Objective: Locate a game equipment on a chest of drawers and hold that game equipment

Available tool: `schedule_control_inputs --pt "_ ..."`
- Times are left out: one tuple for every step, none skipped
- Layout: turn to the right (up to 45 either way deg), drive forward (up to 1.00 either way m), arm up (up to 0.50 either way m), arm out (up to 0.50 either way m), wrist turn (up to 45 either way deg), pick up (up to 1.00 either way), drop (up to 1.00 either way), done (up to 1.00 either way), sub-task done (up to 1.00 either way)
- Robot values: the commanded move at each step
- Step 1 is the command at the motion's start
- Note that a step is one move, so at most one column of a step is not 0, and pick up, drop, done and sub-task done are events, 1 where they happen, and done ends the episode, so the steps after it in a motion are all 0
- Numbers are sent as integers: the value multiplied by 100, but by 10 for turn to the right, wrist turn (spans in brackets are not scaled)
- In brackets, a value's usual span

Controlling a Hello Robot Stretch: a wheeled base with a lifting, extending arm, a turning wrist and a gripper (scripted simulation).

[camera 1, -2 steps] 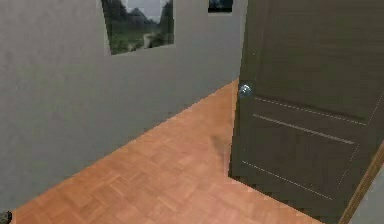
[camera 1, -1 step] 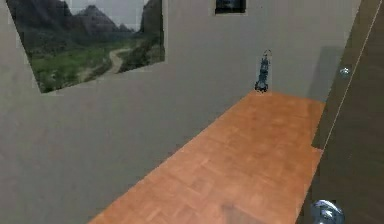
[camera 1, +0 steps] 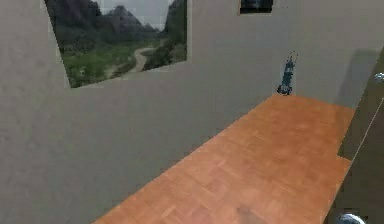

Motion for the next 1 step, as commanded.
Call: schedule_control_inputs --pt "0 45 0 0 0 0 0 0 0"
